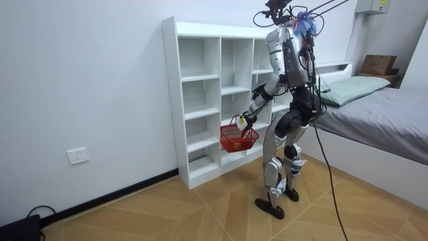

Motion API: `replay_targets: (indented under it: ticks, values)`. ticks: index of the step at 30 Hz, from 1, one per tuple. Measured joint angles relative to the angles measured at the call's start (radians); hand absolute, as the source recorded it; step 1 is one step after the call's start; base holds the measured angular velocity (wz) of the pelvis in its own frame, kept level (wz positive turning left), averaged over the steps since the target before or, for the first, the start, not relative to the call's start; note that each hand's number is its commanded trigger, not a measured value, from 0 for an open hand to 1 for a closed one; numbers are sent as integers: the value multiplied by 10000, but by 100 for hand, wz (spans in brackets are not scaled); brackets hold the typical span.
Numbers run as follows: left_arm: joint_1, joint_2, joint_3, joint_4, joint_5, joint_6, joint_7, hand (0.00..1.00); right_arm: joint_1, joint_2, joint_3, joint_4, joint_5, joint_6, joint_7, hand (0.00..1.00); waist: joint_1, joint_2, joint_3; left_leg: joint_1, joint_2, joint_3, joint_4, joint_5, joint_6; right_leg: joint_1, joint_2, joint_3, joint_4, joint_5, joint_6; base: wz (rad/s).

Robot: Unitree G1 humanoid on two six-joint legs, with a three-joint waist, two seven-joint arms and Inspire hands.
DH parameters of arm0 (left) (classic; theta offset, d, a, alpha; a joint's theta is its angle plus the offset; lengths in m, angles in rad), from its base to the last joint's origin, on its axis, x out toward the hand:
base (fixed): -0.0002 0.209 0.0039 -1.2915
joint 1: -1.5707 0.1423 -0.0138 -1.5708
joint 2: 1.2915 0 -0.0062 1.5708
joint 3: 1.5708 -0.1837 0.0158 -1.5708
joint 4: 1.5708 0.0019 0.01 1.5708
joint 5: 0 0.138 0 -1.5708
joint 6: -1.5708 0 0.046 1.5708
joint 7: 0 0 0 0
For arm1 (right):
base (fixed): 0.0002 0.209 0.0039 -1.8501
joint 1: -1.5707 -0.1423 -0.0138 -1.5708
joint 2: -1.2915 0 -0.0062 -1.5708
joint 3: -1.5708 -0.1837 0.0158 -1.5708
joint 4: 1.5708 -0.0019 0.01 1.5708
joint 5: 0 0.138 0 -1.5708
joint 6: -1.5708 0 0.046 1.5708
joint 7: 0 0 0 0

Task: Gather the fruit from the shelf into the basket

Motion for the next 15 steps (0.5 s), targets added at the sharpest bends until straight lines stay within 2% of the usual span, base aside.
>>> replay_targets:
  ticks: [15]
  values:
    - [-30, 13, -36, 5, -177, 0, 31, 100, 12, 5, 7, 234, -46, -8, -159, 100, 10, 9, 2, -25, 7, -15, -3, 0, 0, 11, 11, -18, -58, 2, 3, 0]
